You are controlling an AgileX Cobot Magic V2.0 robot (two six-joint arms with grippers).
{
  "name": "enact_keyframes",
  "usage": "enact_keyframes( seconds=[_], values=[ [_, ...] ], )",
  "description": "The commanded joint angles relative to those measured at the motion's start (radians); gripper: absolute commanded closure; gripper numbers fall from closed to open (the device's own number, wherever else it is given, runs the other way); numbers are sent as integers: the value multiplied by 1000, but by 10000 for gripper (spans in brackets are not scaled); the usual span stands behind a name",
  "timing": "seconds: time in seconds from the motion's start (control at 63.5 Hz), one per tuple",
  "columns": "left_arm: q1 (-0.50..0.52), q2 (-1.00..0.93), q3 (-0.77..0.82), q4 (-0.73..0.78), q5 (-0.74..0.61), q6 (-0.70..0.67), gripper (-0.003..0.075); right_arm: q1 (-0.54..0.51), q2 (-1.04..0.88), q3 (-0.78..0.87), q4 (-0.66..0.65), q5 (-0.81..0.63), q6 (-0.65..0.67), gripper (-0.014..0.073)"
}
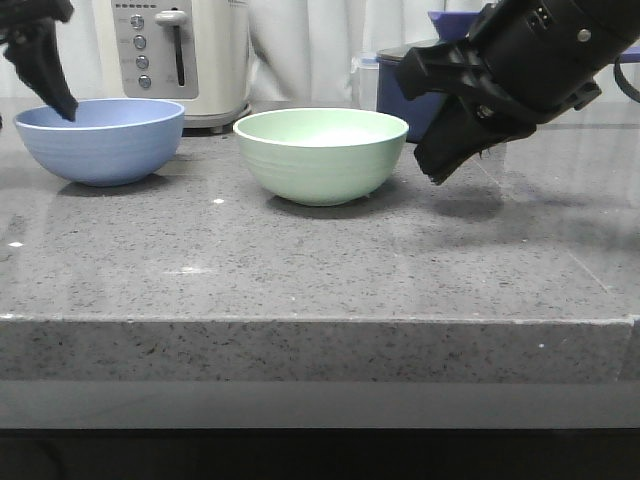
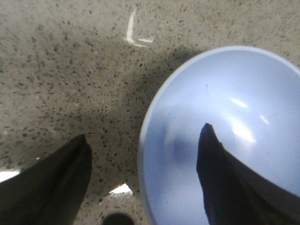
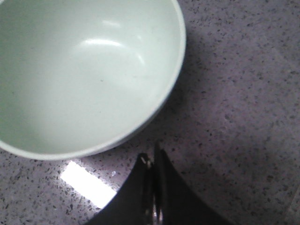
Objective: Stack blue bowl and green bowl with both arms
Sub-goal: 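Lower the left gripper onto the rim of the light blue bowl and grasp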
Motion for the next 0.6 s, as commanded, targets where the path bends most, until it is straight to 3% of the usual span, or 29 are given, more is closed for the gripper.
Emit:
enact_keyframes(
  seconds=[0.0,0.11,0.22,0.441,0.582],
  values=[
    [1,-17,-37,-49,-53,13,253,1,-35,-22,18,-40,-12,658],
    [1,-8,-37,-54,-63,13,320,1,-35,-22,18,-40,-12,658],
    [1,-8,-37,-54,-67,13,451,1,-35,-22,18,-40,-12,658],
    [1,-10,-37,-54,-67,13,628,1,-35,-22,18,-40,-12,658],
    [1,-22,-37,-54,-65,13,700,1,-35,-22,18,-40,-12,658]
  ],
)
